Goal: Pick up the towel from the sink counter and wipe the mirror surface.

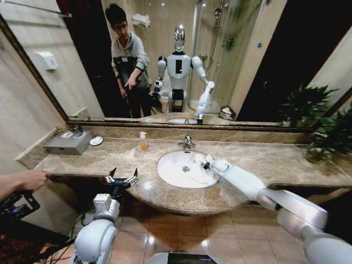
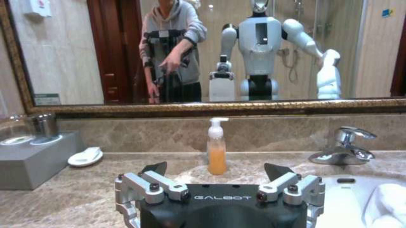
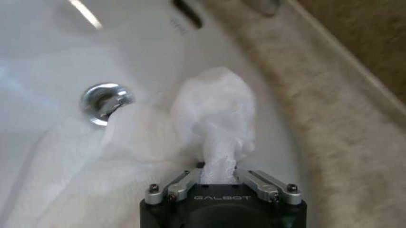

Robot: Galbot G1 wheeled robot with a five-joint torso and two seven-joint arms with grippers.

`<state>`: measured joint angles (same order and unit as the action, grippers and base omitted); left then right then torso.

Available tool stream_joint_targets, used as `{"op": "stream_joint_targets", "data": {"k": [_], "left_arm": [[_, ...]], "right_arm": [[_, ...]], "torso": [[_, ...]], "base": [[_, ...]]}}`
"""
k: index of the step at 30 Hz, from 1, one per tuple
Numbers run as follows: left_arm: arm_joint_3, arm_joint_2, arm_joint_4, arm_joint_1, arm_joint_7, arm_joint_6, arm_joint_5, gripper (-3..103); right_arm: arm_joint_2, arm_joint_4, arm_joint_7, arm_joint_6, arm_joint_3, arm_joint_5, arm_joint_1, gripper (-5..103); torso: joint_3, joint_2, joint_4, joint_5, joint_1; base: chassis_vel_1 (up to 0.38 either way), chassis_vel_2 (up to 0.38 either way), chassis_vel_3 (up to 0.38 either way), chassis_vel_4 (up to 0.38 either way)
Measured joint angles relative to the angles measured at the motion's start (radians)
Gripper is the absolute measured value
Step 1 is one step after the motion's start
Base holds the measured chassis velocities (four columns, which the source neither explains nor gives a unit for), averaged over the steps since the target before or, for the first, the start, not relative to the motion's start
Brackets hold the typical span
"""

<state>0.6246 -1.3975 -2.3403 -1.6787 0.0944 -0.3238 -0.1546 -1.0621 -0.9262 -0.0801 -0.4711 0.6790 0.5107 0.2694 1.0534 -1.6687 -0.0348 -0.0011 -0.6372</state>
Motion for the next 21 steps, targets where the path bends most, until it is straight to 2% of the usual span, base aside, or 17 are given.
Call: {"op": "stream_joint_targets", "data": {"k": [2, 7, 8, 11, 12, 16, 18, 21], "left_arm": [[0.000, 0.000, 0.000, 0.000, 0.000, 0.000, 0.000, 100], [0.000, 0.000, 0.000, 0.000, 0.000, 0.000, 0.000, 100], [0.000, 0.000, 0.000, 0.000, 0.000, 0.000, 0.000, 100], [0.000, 0.000, 0.000, 0.000, 0.000, 0.000, 0.000, 100], [0.000, 0.000, 0.000, 0.000, 0.000, 0.000, 0.000, 100], [0.000, 0.000, 0.000, 0.000, 0.000, 0.000, 0.000, 100], [0.000, 0.000, 0.000, 0.000, 0.000, 0.000, 0.000, 100], [0.000, 0.000, 0.000, 0.000, 0.000, 0.000, 0.000, 100]], "right_arm": [[-0.007, -0.019, 0.005, -0.005, 0.006, 0.002, 0.015, 9], [-0.118, -0.055, 0.042, -0.032, 0.035, 0.056, 0.048, 9], [-0.118, -0.055, 0.042, -0.032, 0.035, 0.056, 0.048, 9], [-0.261, 0.025, 0.047, -0.010, 0.035, 0.095, 0.012, 9], [-0.261, 0.025, 0.047, -0.010, 0.035, 0.095, 0.012, 9], [-0.394, 0.138, 0.040, 0.033, -0.005, 0.101, -0.021, 9], [-0.407, 0.163, 0.040, 0.039, -0.015, 0.093, -0.025, 9], [-0.368, 0.158, 0.041, 0.038, -0.019, 0.078, -0.019, 9]], "torso": [[0.000, 0.000, 0.0005, 0.0008, 0.000], [0.000, 0.000, -0.0008, 0.0009, 0.000], [0.000, 0.000, -0.0008, 0.0009, 0.000], [0.000, 0.000, -0.0017, 0.0007, 0.000], [0.000, 0.000, -0.0017, 0.0007, 0.000], [0.000, 0.000, -0.0021, 0.0008, 0.000], [0.000, 0.000, -0.0019, 0.0006, 0.000], [0.000, 0.000, -0.0017, 0.0010, 0.000]], "base": [[0.000, 0.000, 0.000, 0.000], [0.000, 0.000, 0.000, 0.000], [0.000, 0.000, 0.000, 0.000], [0.000, 0.000, 0.000, 0.000], [0.000, 0.000, 0.000, 0.000], [0.000, 0.000, 0.000, 0.000], [0.000, 0.000, 0.000, 0.000], [0.000, 0.000, 0.000, 0.000]]}}
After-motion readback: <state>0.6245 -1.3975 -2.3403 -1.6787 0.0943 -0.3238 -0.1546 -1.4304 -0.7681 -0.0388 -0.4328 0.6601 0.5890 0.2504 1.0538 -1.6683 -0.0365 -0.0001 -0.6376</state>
